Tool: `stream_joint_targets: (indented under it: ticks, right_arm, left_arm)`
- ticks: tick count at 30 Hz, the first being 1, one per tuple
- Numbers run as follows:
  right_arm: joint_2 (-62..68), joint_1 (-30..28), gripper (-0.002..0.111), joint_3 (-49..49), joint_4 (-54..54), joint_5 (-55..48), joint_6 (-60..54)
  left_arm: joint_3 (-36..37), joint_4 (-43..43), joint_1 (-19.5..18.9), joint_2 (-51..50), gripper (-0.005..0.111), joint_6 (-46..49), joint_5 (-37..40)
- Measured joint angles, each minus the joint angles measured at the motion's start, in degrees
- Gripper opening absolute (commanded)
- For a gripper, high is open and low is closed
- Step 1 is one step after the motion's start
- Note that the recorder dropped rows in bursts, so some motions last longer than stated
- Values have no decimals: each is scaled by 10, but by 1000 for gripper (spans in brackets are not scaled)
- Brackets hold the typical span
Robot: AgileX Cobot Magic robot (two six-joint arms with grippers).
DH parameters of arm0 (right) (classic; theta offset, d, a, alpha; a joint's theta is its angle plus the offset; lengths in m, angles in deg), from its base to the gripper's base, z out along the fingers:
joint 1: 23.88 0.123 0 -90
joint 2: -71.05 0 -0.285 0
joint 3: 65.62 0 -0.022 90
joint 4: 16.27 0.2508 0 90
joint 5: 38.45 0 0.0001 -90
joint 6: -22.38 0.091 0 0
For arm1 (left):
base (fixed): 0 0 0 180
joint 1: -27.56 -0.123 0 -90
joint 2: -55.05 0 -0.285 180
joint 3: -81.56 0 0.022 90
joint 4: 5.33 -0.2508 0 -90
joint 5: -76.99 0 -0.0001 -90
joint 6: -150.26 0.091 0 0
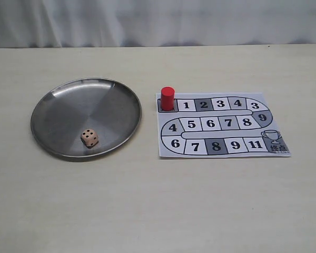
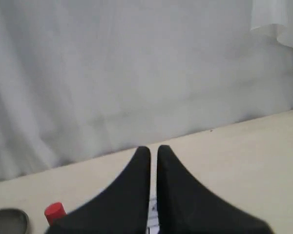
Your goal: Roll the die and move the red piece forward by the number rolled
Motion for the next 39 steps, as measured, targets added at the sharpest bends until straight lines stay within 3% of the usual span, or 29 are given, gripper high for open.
stream_joint_targets:
  ticks: [6, 12, 18, 28, 31, 36, 39]
  right_arm:
    - [0, 0, 4, 1, -1, 169, 0]
    - [61, 0, 4, -32, -33, 95, 12]
    - [325, 2, 4, -110, -35, 19, 17]
    - [632, 172, 6, -247, -35, -8, 26]
    - [694, 222, 17, -300, -36, -8, 26]
    - [790, 295, 46, -409, -37, -47, 26]
    - [845, 334, 56, -485, -38, -94, 13]
  left_arm:
    - [0, 0, 0, 0, 0, 0, 0]
    - [0, 0, 0, 0, 0, 0, 0]
    - [0, 0, 0, 0, 0, 0, 0]
    - [0, 0, 0, 0, 0, 0, 1]
    - [0, 0, 0, 0, 0, 0, 1]
    - [0, 0, 0, 0, 0, 0, 1]
    - [0, 0, 0, 0, 0, 0, 1]
